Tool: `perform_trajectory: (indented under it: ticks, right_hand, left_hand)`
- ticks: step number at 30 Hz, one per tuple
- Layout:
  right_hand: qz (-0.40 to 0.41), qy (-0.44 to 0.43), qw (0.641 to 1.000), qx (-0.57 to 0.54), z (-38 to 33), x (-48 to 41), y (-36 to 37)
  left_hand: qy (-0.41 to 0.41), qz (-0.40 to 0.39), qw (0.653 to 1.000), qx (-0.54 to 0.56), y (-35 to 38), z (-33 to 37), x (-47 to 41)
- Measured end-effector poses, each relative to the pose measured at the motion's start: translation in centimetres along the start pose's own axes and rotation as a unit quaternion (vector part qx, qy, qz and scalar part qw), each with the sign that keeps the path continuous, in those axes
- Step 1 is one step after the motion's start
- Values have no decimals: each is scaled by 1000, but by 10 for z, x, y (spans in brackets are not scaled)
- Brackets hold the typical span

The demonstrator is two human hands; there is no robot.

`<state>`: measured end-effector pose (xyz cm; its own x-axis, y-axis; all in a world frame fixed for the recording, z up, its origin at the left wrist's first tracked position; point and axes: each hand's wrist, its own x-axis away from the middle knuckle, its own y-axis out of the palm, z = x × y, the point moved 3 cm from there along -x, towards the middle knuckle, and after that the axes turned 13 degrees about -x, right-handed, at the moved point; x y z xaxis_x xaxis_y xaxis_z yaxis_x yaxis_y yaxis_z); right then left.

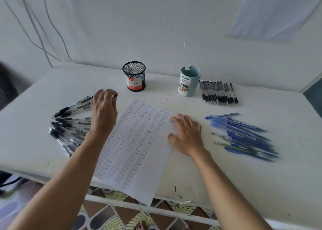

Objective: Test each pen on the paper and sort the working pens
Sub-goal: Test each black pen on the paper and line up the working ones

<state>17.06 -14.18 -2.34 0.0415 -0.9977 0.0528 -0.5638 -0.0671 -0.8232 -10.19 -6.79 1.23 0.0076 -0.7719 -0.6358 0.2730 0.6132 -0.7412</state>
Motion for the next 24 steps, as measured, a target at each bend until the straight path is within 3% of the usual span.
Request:
perform_trajectory:
  ticks: [3,6,8,12,13,17,20,21,24]
  right_hand:
    - [-23,6,1000,-4,2,-1,-1]
    - [-45,0,999,4,5,-1,-4]
    - [-60,-10,998,9,8,0,-9]
    - [-57,-31,997,30,14,3,-10]
    - [-50,-35,997,35,14,3,-8]
    - [-31,-42,998,37,16,4,-3]
    - [-26,-33,998,43,17,3,-3]
    - [-25,-29,998,46,17,3,-3]
    - [-19,-22,998,57,17,5,-4]
  left_hand:
    - [-8,37,991,126,-13,23,-7]
    - [-91,58,960,257,-27,46,-11]
    - [-184,44,903,386,-32,60,-15]
    - [-319,-55,731,601,-29,82,-20]
    - [-336,-78,702,623,-27,86,-20]
    - [-355,-116,675,636,-23,99,-19]
    - [-379,-133,616,677,-13,106,-17]
    - [-380,-137,612,680,-9,108,-16]
    - [-372,-140,653,645,9,110,-11]
